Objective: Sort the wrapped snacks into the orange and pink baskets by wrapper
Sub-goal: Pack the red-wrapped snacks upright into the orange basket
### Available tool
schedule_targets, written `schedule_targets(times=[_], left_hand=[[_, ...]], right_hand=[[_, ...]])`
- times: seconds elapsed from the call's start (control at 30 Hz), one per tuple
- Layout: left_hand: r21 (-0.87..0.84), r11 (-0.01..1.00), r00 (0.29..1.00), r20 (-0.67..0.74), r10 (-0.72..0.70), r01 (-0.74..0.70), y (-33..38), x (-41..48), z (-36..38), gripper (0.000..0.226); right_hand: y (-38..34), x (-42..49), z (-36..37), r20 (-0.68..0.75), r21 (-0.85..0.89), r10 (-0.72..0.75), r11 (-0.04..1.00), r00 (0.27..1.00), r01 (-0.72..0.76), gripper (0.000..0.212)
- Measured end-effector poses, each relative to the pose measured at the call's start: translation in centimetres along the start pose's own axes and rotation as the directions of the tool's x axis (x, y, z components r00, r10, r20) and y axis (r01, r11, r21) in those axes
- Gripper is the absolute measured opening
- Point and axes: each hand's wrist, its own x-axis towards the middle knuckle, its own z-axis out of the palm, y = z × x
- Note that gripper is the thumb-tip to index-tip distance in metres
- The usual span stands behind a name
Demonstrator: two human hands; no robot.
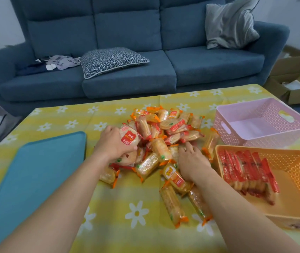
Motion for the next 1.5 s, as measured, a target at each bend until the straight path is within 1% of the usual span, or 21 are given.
schedule_targets(times=[0.07, 0.13, 0.23, 0.3, 0.4, 0.47, 0.57, 0.63, 0.7, 0.77, 0.8, 0.83, 0.9, 0.93, 1.07, 1.1, 1.2, 1.27, 1.3, 1.4, 1.5], left_hand=[[-0.138, 0.99, 0.999, 0.046, -0.014, 0.02, 0.1, 0.8, 0.0, 0.085], [-0.245, 0.967, 0.994, 0.105, -0.042, 0.066, 0.3, 1.4, 0.1, 0.075], [-0.186, 0.981, 0.995, 0.092, -0.042, 0.059, 0.3, 1.8, 0.2, 0.064], [-0.127, 0.992, 0.999, 0.047, -0.004, 0.01, 0.4, 1.6, -0.2, 0.063], [-0.149, 0.987, 0.999, 0.011, 0.053, -0.051, 0.2, 1.3, -0.5, 0.057], [-0.173, 0.983, 0.998, -0.011, 0.066, -0.067, -0.1, 1.0, -0.5, 0.055], [-0.294, 0.955, 0.999, -0.019, 0.043, -0.046, -0.6, 0.8, -0.3, 0.061], [-0.409, 0.912, 0.999, 0.01, 0.048, -0.04, -1.0, 0.8, -0.3, 0.082], [-0.444, 0.895, 0.994, 0.074, 0.079, -0.039, -1.3, 0.6, -0.3, 0.091], [-0.406, 0.912, 0.985, 0.122, 0.124, -0.065, -1.8, 0.7, -0.2, 0.08], [-0.39, 0.917, 0.98, 0.137, 0.143, -0.079, -1.9, 0.6, -0.3, 0.07], [-0.389, 0.918, 0.979, 0.143, 0.148, -0.082, -1.9, 0.6, -0.3, 0.061], [-0.451, 0.891, 0.986, 0.112, 0.122, -0.059, -1.8, 0.3, -0.7, 0.039], [-0.511, 0.859, 0.992, 0.084, 0.098, -0.042, -1.7, 0.2, -0.9, 0.029], [-0.752, 0.658, 0.999, 0.031, -0.018, 0.036, -1.6, 0.1, -1.3, 0.022], [-0.788, 0.613, 0.998, 0.043, -0.048, 0.064, -1.6, 0.3, -1.2, 0.021], [-0.848, 0.513, 0.99, 0.096, -0.099, 0.133, -1.3, 0.3, -0.7, 0.025], [-0.864, 0.476, 0.986, 0.126, -0.106, 0.162, -1.0, 0.2, -0.4, 0.038], [-0.866, 0.47, 0.985, 0.134, -0.105, 0.168, -0.8, 0.1, -0.3, 0.043], [-0.869, 0.468, 0.986, 0.128, -0.105, 0.162, -0.3, -0.4, -0.4, 0.047], [-0.886, 0.437, 0.986, 0.108, -0.127, 0.153, -0.1, -0.7, -1.0, 0.052]], right_hand=[[0.2, 0.0, -0.1, 0.0, 0.041, 0.008, 0.999, 1.0, -0.008, 0.049], [0.4, 0.0, -0.3, 0.017, 0.065, 0.02, 0.998, 1.0, -0.021, 0.056], [0.1, 0.0, -1.1, 0.072, -0.031, 0.038, 0.999, 0.997, -0.036, 0.068], [0.0, 0.3, -1.9, 0.034, -0.154, 0.055, 0.987, 0.998, -0.049, 0.058], [-0.4, 0.5, -3.0, -0.062, -0.312, 0.018, 0.949, 0.998, -0.037, 0.05], [-0.3, 0.3, -4.2, -0.106, -0.324, -0.008, 0.946, 0.994, -0.027, 0.049], [0.8, 0.0, -6.7, -0.149, -0.151, 0.028, 0.987, 0.988, -0.05, 0.039], [1.8, 0.9, -7.8, -0.16, 0.185, 0.089, 0.981, 0.983, -0.059, 0.038], [2.4, 2.5, -8.1, -0.157, 0.58, 0.14, 0.814, 0.978, -0.024, 0.043], [2.3, 4.4, -7.7, -0.111, 0.783, 0.196, 0.621, 0.974, -0.036, 0.04], [2.1, 5.4, -7.5, -0.058, 0.832, 0.217, 0.55, 0.975, -0.072, 0.049], [1.9, 6.4, -7.1, -0.015, 0.848, 0.231, 0.519, 0.973, -0.11, 0.059], [1.9, 8.5, -5.9, 0.033, 0.816, 0.245, 0.553, 0.969, -0.168, 0.086], [2.0, 9.3, -5.4, 0.056, 0.798, 0.236, 0.573, 0.97, -0.186, 0.09], [1.5, 9.9, -5.7, 0.064, 0.778, 0.172, 0.608, 0.983, -0.157, 0.055], [1.4, 9.9, -5.9, 0.061, 0.775, 0.155, 0.614, 0.986, -0.145, 0.053], [1.2, 9.4, -7.0, 0.128, 0.716, 0.127, 0.674, 0.984, -0.18, 0.071], [1.1, 9.1, -7.6, 0.202, 0.62, 0.119, 0.753, 0.972, -0.221, 0.067], [1.1, 9.2, -7.6, 0.232, 0.609, 0.119, 0.756, 0.965, -0.24, 0.064], [1.0, 9.4, -7.1, 0.235, 0.681, 0.113, 0.689, 0.965, -0.247, 0.06], [1.1, 9.4, -6.4, 0.227, 0.8, 0.092, 0.55, 0.97, -0.24, 0.058]])
